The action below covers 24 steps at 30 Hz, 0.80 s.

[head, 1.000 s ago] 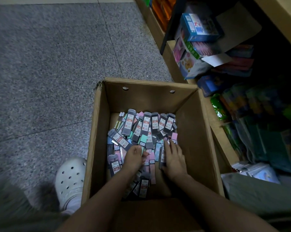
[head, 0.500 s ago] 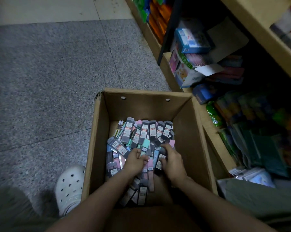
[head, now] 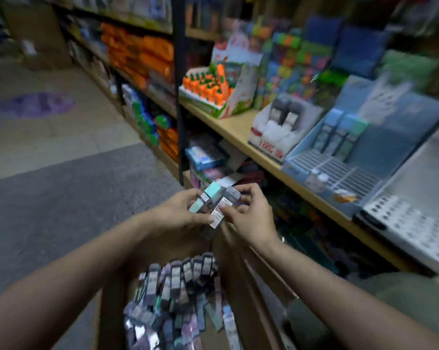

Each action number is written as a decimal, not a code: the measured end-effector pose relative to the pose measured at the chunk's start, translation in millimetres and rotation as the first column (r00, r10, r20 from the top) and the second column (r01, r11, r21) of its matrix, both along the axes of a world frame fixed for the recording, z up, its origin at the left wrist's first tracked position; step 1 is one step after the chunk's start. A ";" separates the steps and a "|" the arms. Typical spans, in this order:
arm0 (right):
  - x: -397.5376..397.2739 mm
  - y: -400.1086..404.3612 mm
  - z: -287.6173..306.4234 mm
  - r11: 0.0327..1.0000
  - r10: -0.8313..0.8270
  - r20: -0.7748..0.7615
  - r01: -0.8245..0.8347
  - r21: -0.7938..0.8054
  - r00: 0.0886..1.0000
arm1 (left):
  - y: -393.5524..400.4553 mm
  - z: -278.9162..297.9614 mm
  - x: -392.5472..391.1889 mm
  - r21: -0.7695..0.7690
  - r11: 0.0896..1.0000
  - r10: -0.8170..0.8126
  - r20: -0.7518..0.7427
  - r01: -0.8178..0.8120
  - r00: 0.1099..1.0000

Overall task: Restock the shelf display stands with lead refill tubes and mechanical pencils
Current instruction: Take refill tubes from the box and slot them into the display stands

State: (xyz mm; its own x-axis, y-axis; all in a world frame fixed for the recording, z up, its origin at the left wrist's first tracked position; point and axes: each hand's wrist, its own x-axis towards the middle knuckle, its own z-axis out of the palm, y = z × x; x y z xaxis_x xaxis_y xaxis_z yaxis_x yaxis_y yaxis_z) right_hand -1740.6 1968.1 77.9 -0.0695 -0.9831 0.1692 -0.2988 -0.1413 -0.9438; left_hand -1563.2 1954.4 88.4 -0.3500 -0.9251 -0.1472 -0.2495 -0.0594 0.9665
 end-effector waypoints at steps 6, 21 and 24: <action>-47.8 5.3 65.3 0.990 -0.113 -0.252 0.087 -0.114 0.961 | -9.0 29.6 -49.2 -0.064 0.996 -0.069 -0.097 0.063 0.993; -110.1 -58.2 200.5 0.876 -0.421 -0.457 0.221 -0.428 0.783 | -56.3 64.6 -82.3 -0.058 0.996 0.047 -0.323 -0.069 0.945; -110.8 -89.0 205.2 0.843 -0.478 -0.465 0.241 -0.480 0.746 | -63.8 62.4 -80.9 -0.006 0.997 0.072 -0.418 -0.082 0.906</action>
State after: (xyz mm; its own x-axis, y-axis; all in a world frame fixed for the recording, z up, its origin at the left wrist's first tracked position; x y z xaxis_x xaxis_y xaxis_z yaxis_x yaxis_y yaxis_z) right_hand -1851.5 1879.2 283.1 -0.1838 -0.7543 0.6303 -0.8432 -0.2087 -0.4955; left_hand -1644.1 1890.5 150.9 -0.3026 -0.9529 0.0183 0.1810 -0.0386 0.9827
